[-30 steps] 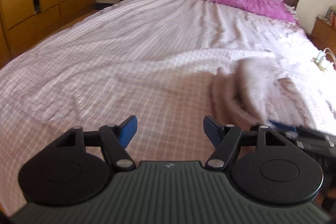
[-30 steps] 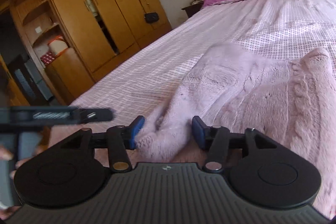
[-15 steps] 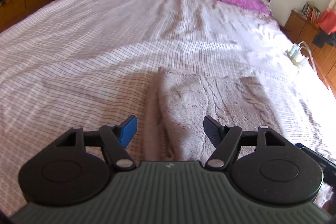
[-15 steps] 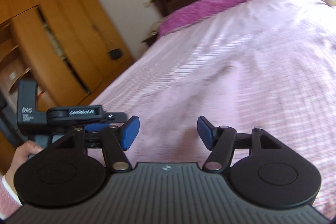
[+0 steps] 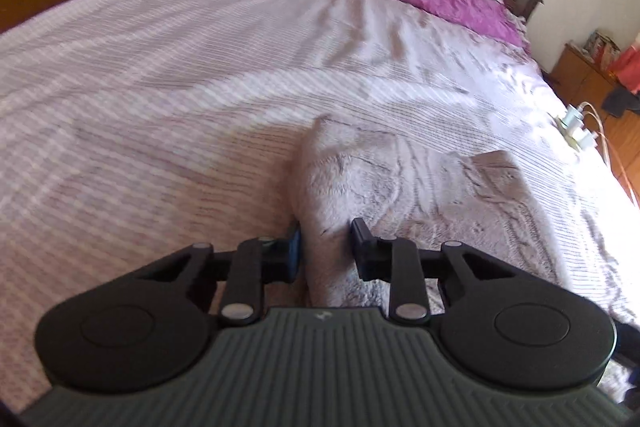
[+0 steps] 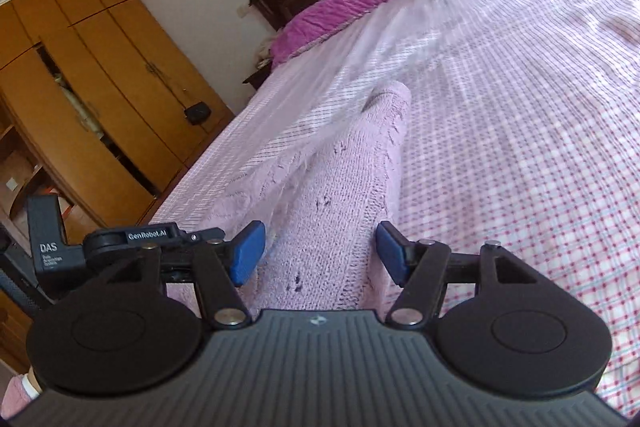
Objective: Fold small clothes
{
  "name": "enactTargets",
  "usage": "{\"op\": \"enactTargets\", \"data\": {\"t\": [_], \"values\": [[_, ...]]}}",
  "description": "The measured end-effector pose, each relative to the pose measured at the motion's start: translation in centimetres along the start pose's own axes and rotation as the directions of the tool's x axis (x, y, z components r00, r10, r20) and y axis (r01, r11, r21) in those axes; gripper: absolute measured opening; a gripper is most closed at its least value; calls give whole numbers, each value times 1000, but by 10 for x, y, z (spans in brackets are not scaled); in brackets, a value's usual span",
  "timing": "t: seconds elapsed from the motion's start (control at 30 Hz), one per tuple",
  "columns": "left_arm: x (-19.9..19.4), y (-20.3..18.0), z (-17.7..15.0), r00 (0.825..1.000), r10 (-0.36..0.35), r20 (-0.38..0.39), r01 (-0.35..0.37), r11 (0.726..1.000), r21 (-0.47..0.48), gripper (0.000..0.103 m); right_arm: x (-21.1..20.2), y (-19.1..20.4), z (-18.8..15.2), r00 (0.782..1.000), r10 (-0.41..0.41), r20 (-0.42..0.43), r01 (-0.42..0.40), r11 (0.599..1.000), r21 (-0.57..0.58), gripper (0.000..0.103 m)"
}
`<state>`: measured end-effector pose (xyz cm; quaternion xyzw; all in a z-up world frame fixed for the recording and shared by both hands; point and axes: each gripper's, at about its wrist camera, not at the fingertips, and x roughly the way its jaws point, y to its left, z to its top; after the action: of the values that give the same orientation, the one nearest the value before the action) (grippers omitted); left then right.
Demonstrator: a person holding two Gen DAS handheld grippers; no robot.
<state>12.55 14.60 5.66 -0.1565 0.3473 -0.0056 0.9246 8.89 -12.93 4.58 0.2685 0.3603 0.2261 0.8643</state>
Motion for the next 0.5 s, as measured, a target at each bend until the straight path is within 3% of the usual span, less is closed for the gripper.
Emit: {"op": "enactTargets", "data": {"t": [0.1,0.2,0.33,0.5], "values": [[-4,12,-2,999,34,13,-34,999,-12,28,7,7,-3,1000,-13,-14,13,1000,-27,70],[-8,24,2,999,-40,-2,39,997,-63,29,11,6,-3,999,-25,-20,24,999,-34,73],[-17,27,5,999,-43,-22,41,996,-83,64,6,-2,5,1000,9,-29,-8,1000,23,81],[-19,26,0,989,-126,-73,117,987,-112,66,6,-13,10,999,19,-39,-17,998,67,86]]}}
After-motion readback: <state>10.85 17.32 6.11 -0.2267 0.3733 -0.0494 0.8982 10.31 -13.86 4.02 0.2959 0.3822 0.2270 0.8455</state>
